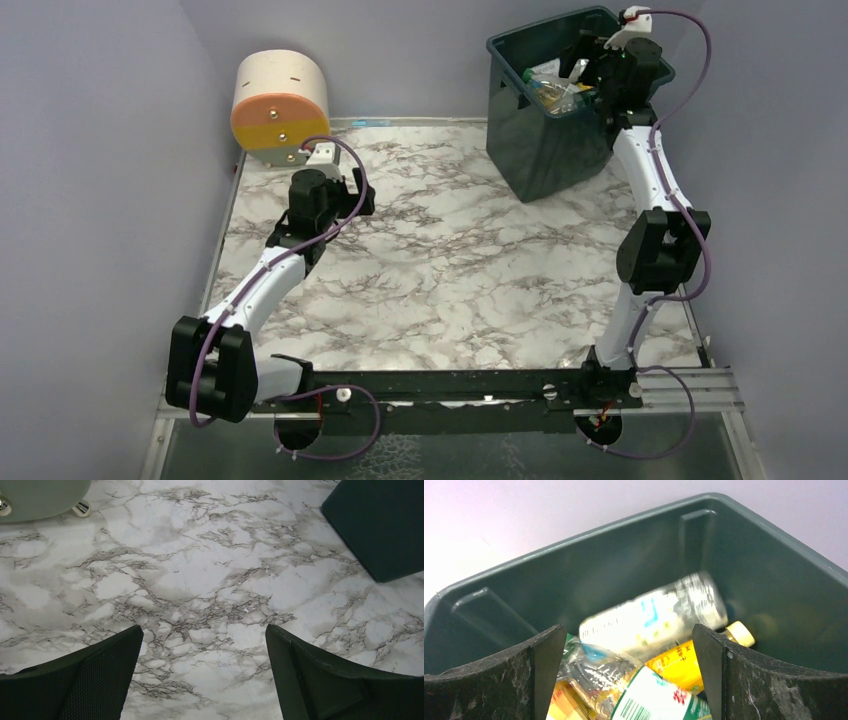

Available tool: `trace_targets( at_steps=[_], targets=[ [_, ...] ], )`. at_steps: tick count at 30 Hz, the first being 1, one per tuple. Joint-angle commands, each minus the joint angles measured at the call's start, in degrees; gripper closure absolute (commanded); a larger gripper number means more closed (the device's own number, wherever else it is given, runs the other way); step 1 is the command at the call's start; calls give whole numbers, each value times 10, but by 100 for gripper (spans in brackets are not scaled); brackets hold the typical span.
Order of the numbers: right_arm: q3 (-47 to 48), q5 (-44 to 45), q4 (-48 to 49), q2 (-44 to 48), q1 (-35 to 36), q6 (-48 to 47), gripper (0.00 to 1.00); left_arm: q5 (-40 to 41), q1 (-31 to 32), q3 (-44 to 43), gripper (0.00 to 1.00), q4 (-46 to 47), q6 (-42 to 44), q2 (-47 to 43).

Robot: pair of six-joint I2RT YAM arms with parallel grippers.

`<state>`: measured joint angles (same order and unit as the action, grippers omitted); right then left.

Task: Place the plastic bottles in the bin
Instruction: Adjust the trash bin at the center of the board, then reset both arms

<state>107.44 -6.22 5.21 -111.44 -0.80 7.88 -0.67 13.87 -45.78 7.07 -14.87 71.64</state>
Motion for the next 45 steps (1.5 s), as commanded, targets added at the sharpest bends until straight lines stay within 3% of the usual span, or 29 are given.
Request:
trace_targets(
  at_steps=[1,8,14,18,27,33,39,45],
  targets=[
    [67,-39,-21,-27,-2,9,1,-25,-1,-21,1,-16,15,2],
    [33,-75,56,37,-2,20,1,-14,-1,-28,1,-19,23,8],
    [-39,-103,117,164,-2,26,1,12,-1,-26,1,10,22,3],
    [-78,-80,54,243,-2,12,1,32,-1,-23,1,24,21,4],
    [-365,-16,-48,525,-2,-2,1,110,-2,48,1,131,90,-12],
    [-530,13,-99,640,-2,32,1,163,-13,104,1,210,105,7],
    [-752,73,30,677,-2,31,1,173,-36,152,1,275,103,31],
    [-887,96,180,624,-2,66,1,185,-38,185,1,334,70,73]
  ],
)
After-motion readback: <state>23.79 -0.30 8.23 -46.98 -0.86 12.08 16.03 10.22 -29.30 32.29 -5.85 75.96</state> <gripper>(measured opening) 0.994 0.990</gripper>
